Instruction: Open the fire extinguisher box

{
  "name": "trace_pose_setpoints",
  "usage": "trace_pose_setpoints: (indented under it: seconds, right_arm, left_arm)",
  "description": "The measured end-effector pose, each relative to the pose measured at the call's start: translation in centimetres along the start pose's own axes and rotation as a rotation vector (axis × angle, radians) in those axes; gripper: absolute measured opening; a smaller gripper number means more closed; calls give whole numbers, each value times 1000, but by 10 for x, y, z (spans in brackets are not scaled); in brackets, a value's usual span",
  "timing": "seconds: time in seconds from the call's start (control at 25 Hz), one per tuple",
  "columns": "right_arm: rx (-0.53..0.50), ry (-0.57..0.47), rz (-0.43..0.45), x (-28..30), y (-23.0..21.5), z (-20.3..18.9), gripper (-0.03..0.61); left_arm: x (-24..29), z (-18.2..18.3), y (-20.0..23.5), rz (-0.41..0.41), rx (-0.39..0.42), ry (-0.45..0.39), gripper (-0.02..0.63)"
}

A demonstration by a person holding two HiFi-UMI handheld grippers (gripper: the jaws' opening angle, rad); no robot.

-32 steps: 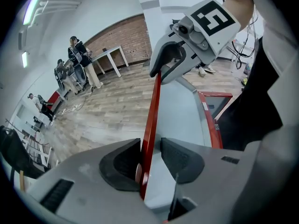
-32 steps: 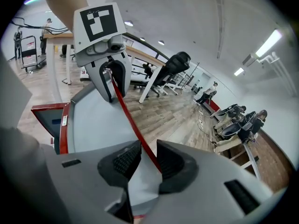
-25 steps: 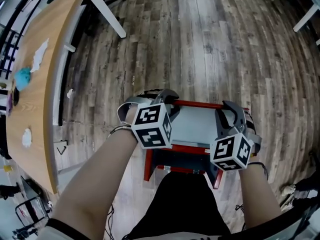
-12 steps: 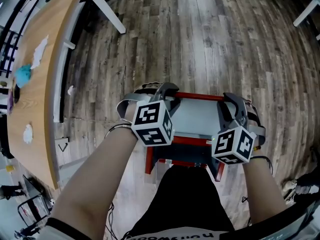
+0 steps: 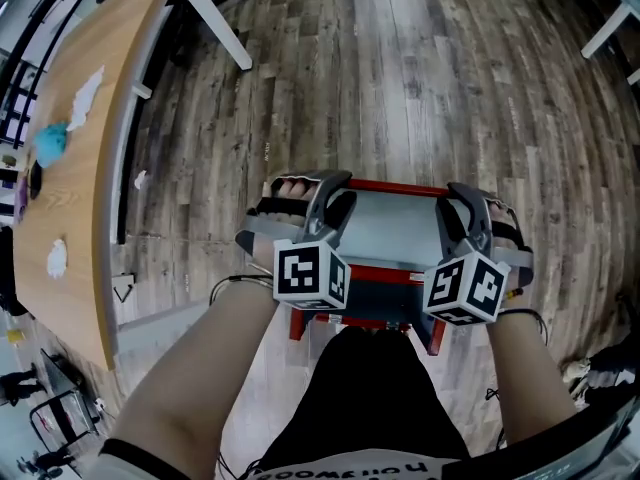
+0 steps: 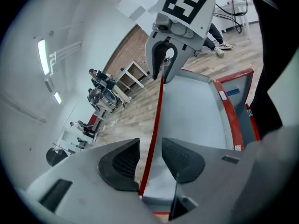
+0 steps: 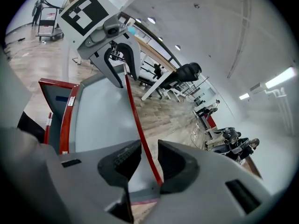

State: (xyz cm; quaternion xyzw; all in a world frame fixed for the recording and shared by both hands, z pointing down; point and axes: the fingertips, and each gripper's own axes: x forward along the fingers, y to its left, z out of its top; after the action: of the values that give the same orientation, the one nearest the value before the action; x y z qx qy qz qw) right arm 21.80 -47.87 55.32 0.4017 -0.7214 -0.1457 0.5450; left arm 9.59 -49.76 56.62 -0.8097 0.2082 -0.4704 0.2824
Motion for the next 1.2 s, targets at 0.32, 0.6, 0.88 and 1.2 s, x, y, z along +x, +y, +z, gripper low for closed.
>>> trace_pose_setpoints:
  seconds: [0.32, 0.6, 0.88, 1.2]
  right_arm:
    - [51, -20, -37, -19, -9, 7, 97]
    - [345, -28, 123, -58, -15, 24, 81]
    - [556, -205, 203, -144, -63, 88, 67]
    - [438, -375, 118, -255, -111, 147, 67]
  left_arm:
    - [-23, 1, -8, -8, -111, -8, 127]
    - [-63, 5, 14, -16, -550, -44, 126]
    - [-132, 77, 48, -190, -721, -220, 124]
    - [-253, 161, 113, -254, -890, -508, 95]
